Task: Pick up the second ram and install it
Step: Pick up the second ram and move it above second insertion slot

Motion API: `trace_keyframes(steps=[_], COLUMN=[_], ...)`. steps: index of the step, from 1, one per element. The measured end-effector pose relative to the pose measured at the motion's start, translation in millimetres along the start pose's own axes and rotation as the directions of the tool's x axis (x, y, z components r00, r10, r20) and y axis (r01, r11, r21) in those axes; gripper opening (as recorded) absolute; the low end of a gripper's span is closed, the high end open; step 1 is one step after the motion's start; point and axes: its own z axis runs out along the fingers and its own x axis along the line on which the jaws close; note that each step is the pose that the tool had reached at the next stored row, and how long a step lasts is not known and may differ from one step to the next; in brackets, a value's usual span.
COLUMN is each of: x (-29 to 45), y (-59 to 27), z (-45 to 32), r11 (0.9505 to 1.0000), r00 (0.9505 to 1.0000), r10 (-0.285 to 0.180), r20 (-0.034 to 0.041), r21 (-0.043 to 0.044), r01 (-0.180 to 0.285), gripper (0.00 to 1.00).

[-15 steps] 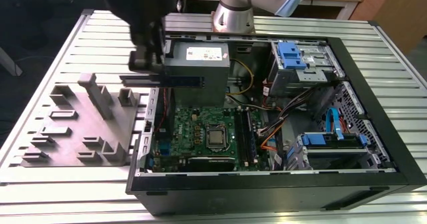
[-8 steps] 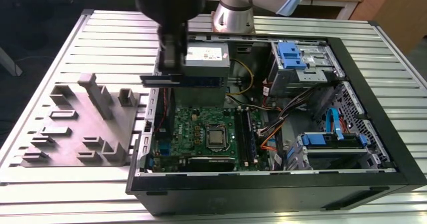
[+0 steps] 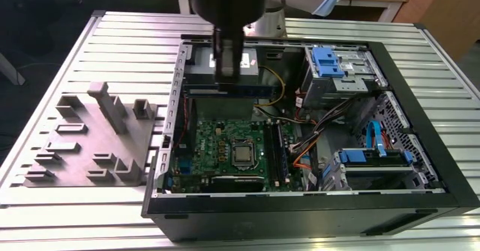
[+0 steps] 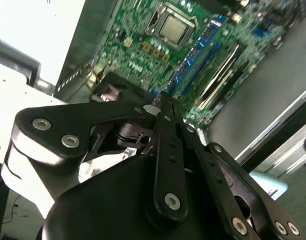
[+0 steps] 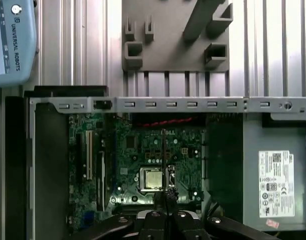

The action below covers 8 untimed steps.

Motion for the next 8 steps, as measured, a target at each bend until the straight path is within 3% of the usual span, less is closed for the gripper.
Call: trace_keyframes(steps=[8], x=[-1.0], y=[-36.4], z=[0.4], r11=[1.0], r00=[1.0], r10=[0.0], r20=[0.0002], r21=[0.0], r01=[0.0], gripper=[0.08])
